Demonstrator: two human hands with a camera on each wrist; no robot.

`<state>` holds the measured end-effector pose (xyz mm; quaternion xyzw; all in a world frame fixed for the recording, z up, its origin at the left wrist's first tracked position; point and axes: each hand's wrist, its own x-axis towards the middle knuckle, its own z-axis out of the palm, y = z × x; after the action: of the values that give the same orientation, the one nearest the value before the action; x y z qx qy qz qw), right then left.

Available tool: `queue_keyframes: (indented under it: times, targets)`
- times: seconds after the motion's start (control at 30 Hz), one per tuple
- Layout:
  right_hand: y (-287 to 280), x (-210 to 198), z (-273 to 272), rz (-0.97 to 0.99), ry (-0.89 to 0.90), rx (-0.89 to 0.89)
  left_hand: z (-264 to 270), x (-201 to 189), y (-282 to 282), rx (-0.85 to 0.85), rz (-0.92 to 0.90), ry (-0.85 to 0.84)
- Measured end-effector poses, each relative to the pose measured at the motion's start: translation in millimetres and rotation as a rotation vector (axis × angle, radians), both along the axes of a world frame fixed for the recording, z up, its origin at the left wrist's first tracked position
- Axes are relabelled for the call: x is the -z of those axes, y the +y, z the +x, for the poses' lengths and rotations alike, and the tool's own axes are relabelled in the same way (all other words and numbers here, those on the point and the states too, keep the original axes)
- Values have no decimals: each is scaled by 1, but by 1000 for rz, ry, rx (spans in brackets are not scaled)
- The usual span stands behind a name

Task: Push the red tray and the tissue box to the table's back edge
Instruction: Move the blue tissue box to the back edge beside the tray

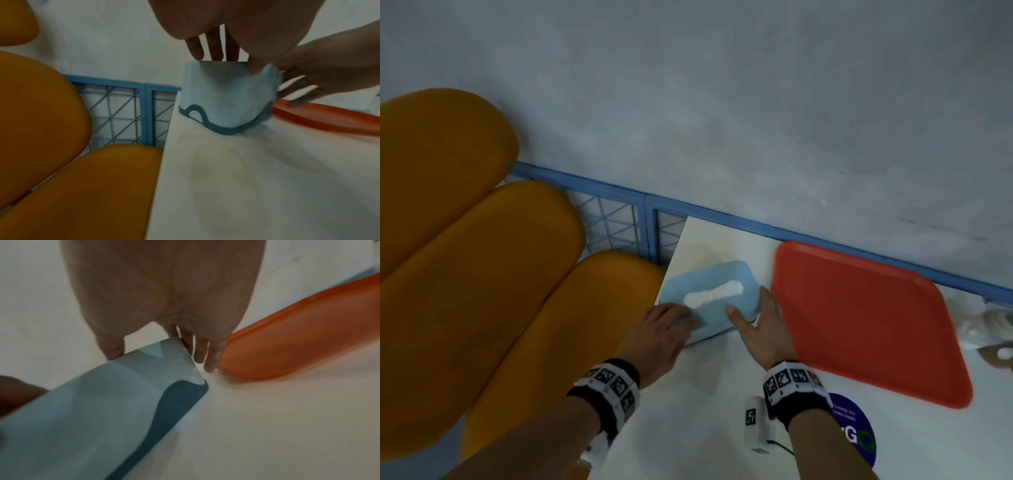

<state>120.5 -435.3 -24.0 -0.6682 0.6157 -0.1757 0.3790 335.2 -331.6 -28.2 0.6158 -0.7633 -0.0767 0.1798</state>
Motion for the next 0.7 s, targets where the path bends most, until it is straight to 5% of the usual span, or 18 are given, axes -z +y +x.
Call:
queue_keyframes:
  times: [0.13, 0.37, 0.7]
  targets:
    - [23, 0, 5, -142, -17, 142, 23, -7, -33, -105, 55, 62]
    - [8, 2, 8, -150, 154, -88, 38, -13, -78, -114, 130, 69]
    - [-96, 30, 7, -72, 207, -177, 41, 1, -154, -153, 140, 97]
